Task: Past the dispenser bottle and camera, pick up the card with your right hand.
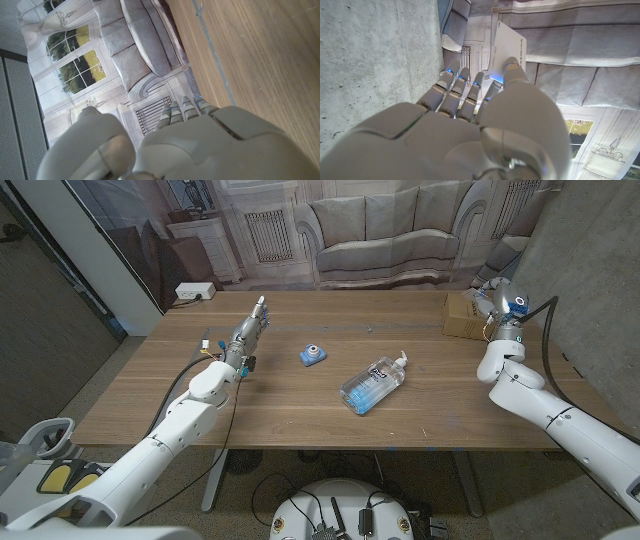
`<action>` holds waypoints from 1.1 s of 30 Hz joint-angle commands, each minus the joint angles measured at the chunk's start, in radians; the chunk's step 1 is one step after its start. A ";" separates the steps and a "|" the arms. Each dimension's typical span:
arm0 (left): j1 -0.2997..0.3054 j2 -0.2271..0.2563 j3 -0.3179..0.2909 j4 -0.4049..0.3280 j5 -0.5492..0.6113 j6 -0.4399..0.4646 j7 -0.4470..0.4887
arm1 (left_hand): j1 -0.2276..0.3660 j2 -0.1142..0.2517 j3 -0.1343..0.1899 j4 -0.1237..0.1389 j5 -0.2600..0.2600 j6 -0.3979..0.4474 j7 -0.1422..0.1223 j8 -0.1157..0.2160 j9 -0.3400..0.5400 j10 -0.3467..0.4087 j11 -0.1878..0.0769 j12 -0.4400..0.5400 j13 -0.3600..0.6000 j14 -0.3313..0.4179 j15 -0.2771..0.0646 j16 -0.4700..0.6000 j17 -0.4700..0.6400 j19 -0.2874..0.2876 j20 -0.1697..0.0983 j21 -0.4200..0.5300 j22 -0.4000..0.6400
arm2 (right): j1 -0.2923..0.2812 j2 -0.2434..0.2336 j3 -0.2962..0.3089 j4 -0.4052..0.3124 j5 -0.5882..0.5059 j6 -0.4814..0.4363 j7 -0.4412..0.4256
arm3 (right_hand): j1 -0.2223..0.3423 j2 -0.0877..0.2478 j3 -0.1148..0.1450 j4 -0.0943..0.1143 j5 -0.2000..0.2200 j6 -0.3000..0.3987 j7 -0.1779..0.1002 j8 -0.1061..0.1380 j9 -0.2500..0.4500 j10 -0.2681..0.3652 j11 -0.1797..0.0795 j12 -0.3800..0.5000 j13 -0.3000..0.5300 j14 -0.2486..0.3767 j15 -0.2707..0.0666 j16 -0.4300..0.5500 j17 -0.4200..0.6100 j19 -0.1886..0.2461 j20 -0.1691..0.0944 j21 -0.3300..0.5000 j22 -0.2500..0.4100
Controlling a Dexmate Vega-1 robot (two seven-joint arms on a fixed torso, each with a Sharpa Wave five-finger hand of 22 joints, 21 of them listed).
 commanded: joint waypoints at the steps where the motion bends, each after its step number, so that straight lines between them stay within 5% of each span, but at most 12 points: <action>1: -0.003 0.007 -0.006 -0.010 0.001 0.005 0.001 | 0.006 0.004 -0.006 0.001 0.005 0.003 0.005 -0.001 0.003 0.000 -0.011 -0.003 0.002 -0.004 -0.005 -0.003 0.003 -0.006 -0.018 -0.004 0.004 | -0.001 -0.005 0.013 -0.025 -0.001 0.001 0.003 | 0.005 0.005 -0.002 -0.003 0.001 0.004 0.006 0.011 0.002 0.009 0.000 -0.002 0.002 0.012 -0.141 -0.005 0.000 -0.005 -0.067 0.008 0.000; 33: 0.013 -0.002 -0.009 0.006 -0.013 -0.021 -0.015 | 0.009 0.007 -0.013 0.001 0.005 0.002 0.005 -0.002 0.004 -0.001 -0.010 -0.004 0.002 -0.006 -0.003 -0.003 0.003 -0.009 -0.015 -0.005 0.004 | -0.048 -0.090 0.059 -0.217 0.001 -0.132 0.142 | 0.006 0.008 -0.002 -0.004 -0.007 0.003 0.008 0.024 -0.012 0.018 0.002 -0.010 0.002 0.015 -0.140 -0.008 -0.002 -0.013 -0.060 0.014 -0.003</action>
